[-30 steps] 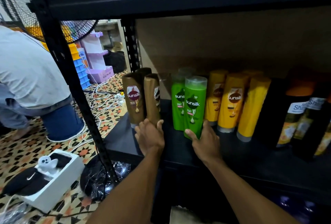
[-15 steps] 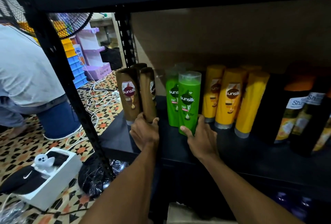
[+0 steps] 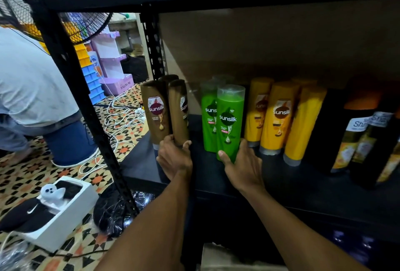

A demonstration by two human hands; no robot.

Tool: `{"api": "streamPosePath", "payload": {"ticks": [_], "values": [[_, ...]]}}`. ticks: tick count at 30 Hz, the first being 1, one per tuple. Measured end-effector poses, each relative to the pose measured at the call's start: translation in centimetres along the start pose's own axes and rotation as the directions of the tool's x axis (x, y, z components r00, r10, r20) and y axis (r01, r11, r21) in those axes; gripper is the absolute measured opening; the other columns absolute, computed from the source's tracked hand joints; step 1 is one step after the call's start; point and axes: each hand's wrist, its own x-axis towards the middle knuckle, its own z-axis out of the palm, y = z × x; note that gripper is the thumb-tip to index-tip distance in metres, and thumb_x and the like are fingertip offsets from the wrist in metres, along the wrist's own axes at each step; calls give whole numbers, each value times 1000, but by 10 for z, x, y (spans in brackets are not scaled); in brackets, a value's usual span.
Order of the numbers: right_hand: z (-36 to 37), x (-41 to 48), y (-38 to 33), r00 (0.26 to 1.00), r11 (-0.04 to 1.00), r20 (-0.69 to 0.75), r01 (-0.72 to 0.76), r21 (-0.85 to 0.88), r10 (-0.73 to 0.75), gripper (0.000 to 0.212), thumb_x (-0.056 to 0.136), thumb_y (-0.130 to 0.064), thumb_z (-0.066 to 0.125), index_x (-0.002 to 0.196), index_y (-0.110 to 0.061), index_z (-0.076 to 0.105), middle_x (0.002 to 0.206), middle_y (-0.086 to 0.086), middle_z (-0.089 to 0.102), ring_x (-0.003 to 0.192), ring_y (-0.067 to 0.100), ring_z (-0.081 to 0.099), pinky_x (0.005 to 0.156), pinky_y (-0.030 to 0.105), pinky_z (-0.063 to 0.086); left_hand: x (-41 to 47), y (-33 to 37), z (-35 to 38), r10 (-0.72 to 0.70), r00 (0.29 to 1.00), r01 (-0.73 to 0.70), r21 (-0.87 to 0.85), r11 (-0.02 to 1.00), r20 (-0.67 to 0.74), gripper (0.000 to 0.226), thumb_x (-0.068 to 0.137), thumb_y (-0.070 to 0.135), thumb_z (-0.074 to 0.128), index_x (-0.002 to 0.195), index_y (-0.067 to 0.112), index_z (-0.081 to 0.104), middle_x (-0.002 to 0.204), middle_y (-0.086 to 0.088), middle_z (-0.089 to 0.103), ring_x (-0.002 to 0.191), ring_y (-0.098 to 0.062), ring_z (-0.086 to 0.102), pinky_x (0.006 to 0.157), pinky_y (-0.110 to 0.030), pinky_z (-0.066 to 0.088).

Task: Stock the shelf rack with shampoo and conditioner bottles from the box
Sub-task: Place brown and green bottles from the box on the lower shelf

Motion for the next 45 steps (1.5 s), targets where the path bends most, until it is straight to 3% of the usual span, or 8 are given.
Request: {"api": "streamPosePath", "payload": {"ticks": [10,14,18,22,26,35,42,45], "values": [[4,2,4,1000,1000,-19,6,7,-6,62,91,-49,65,135,-15,40,135,11,55,127,31,50,105,46,38,0,-1,-1,2,1000,-4,-66,998,-27,57,77,35,87,126,16,63,121,-6,68,112,-28,62,98,-49,51],[-1,-7,5,1000,996,-25,0,85,2,75,86,-43,73,145,-18,33,141,6,50,131,26,45,107,42,41,-8,-2,-14,17,999,-25,-155,988,-49,59,73,30,90,122,15,61,115,-4,65,104,-22,62,84,-31,44],[-12,-37,7,997,987,-80,22,159,-9,76,85,-24,77,146,-21,32,138,1,48,130,21,45,107,36,42,-33,-16,-28,218,976,-205,-251,946,23,59,72,30,91,122,20,60,107,3,65,83,-13,64,76,-35,55],[-41,-92,19,979,938,-158,169,304,-125,63,86,-3,69,138,-25,40,131,-7,47,125,8,48,109,34,43,-94,-38,-57,477,879,-453,-271,849,26,47,76,29,90,115,22,65,110,9,62,102,-11,62,85,-37,56],[-71,-165,57,946,925,-213,294,240,-245,57,81,10,64,130,-17,52,127,-5,51,123,13,52,105,40,46,-165,-60,-79,590,804,-555,-260,790,78,42,78,29,88,114,19,68,124,7,64,118,-13,59,103,-29,45],[-101,-290,173,988,983,44,-151,102,147,67,71,9,66,132,-14,48,130,8,50,127,26,48,110,39,38,-283,-130,-75,378,753,-346,-165,924,538,51,75,63,76,118,40,61,122,17,60,113,-8,62,98,-46,52],[-85,-317,235,914,931,190,-366,7,358,68,75,5,64,136,-17,47,135,10,49,125,25,47,99,25,35,-332,-168,-48,116,704,-165,3,986,701,49,73,38,90,115,30,65,123,8,62,113,-12,60,97,-34,51],[-67,-320,255,881,912,239,-407,-55,408,66,77,0,67,136,-19,47,134,10,50,120,28,50,96,31,40,-344,-188,-33,-10,660,-97,99,990,751,48,77,36,88,117,31,63,122,9,59,111,-9,57,93,-23,44]]}}
